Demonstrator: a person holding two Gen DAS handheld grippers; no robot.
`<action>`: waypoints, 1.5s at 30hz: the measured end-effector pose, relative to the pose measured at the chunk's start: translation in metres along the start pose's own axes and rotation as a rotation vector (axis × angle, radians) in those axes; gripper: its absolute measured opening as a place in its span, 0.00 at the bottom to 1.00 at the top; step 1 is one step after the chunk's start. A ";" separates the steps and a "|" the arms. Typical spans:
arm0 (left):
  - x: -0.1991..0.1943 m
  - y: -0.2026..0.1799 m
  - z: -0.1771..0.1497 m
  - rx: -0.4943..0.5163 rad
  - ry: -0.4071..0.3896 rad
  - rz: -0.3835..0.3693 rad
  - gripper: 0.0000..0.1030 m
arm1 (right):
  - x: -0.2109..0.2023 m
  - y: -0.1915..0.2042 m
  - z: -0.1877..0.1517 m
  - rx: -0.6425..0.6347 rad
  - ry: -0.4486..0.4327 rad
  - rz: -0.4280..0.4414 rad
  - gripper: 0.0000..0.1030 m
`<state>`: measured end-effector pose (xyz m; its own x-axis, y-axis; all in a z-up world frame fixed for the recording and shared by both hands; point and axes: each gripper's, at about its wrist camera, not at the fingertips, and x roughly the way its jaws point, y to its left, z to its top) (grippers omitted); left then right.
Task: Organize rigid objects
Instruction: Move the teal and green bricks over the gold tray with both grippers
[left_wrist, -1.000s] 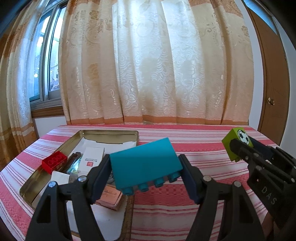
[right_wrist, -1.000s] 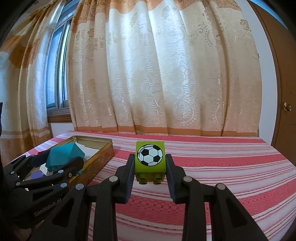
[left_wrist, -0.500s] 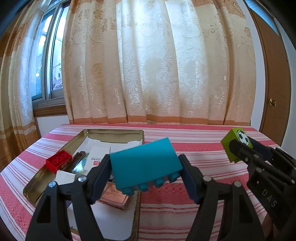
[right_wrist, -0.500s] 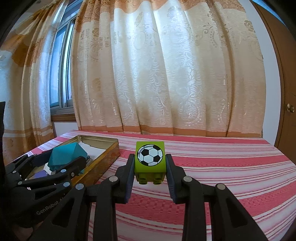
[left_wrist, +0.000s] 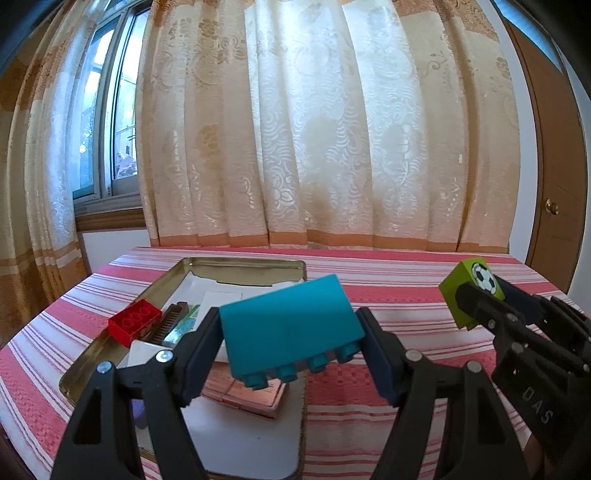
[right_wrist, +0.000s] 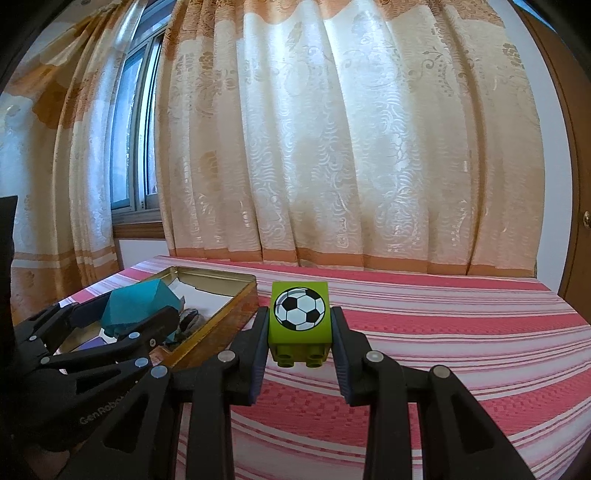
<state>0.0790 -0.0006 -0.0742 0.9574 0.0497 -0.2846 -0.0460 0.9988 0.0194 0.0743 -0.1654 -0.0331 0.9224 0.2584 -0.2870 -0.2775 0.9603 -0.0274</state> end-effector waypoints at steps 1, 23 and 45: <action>0.000 0.001 0.000 0.000 0.000 0.002 0.70 | 0.000 0.001 0.000 -0.001 0.000 0.002 0.33; 0.003 0.024 0.001 -0.023 0.004 0.035 0.70 | 0.009 0.029 0.001 -0.034 0.011 0.054 0.33; -0.001 0.039 0.002 -0.031 -0.011 0.073 0.70 | 0.010 0.047 0.001 -0.048 0.008 0.085 0.33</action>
<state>0.0767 0.0383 -0.0716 0.9542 0.1223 -0.2731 -0.1243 0.9922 0.0097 0.0707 -0.1175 -0.0367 0.8931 0.3376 -0.2975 -0.3673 0.9288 -0.0488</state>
